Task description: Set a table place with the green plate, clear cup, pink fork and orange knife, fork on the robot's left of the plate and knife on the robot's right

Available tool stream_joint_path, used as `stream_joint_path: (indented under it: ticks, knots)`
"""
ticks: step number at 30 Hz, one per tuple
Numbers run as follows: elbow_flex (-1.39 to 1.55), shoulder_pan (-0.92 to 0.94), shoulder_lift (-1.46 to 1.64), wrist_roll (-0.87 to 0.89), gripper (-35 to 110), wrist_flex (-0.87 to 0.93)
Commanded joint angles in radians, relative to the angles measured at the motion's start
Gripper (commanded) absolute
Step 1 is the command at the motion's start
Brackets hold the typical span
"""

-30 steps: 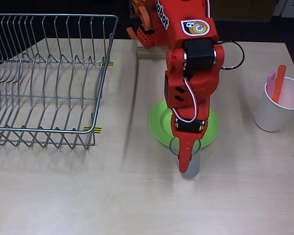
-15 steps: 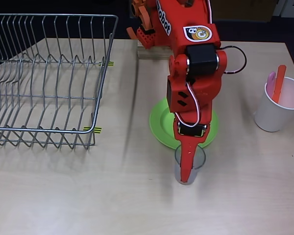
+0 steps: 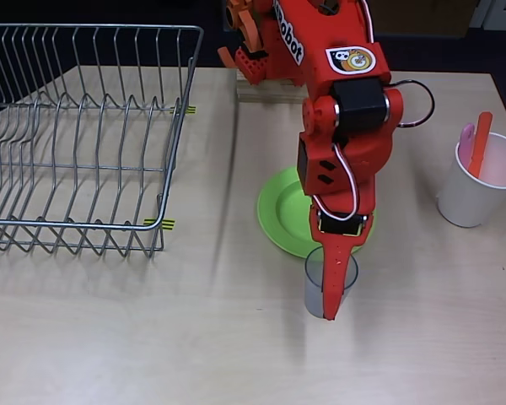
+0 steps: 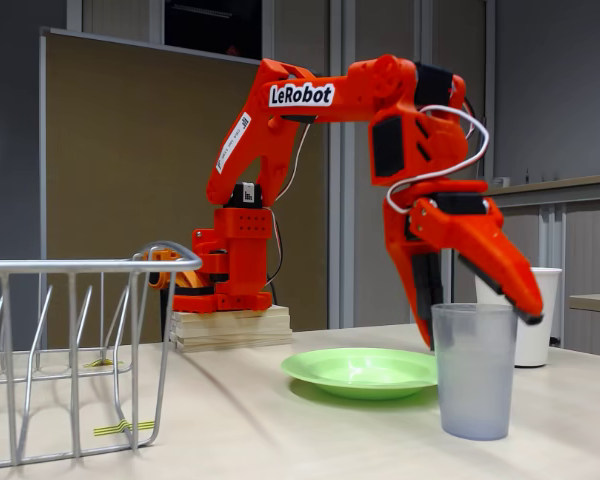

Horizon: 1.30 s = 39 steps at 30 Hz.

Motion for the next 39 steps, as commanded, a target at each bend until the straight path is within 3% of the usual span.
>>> stream_joint_path:
  ticks: [1, 7, 11, 16, 25, 32, 36, 39]
  knots:
    - [-0.029, 0.006, 0.074, 0.011, 57, 0.044]
    - [0.089, 0.075, 0.262, 0.012, 56, 0.035]
    - [0.305, 0.118, 0.48, 0.118, 41, -0.005]
    - [0.592, 0.115, 0.767, -0.075, 26, -0.023]
    - [0.902, 0.012, 1.043, -0.06, 0, -0.06]
    - [1.023, -0.146, 1.112, -0.407, 0, -0.091]
    - [1.034, -0.287, 1.118, -0.423, 29, -0.04]
    - [1.015, -0.402, 1.123, -0.394, 41, -0.003]
